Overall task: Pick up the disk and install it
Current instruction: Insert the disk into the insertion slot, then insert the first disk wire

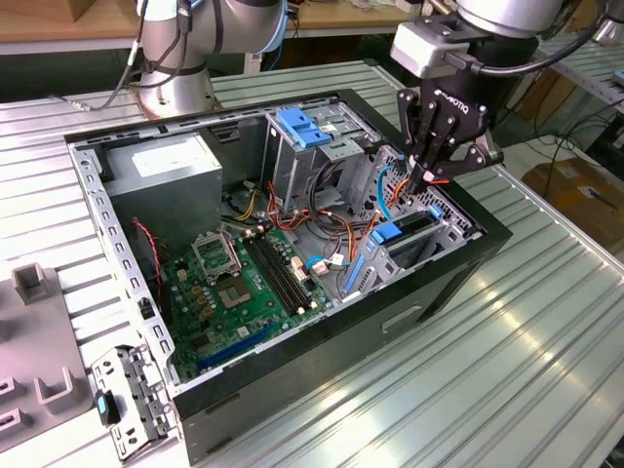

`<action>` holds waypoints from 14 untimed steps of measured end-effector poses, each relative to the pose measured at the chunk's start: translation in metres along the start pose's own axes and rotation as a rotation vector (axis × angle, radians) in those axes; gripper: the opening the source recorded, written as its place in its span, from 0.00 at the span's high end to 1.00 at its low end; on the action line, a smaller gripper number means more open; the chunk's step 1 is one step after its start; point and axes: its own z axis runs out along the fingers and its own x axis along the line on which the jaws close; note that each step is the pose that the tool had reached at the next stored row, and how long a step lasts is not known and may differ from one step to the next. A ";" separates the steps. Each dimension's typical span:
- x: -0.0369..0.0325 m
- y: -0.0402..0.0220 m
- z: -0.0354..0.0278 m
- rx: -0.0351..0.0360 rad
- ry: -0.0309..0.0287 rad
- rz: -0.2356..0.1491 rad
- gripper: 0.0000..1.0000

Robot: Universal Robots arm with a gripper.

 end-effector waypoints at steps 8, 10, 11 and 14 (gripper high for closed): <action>-0.0004 0.0004 0.0166 0.0000 0.0001 0.000 0.89; -0.0004 0.0003 0.0165 0.0000 0.0003 0.000 0.89; -0.0004 0.0003 0.0165 0.0000 0.0002 0.000 0.89; -0.0004 0.0003 0.0166 0.0000 0.0002 0.000 0.89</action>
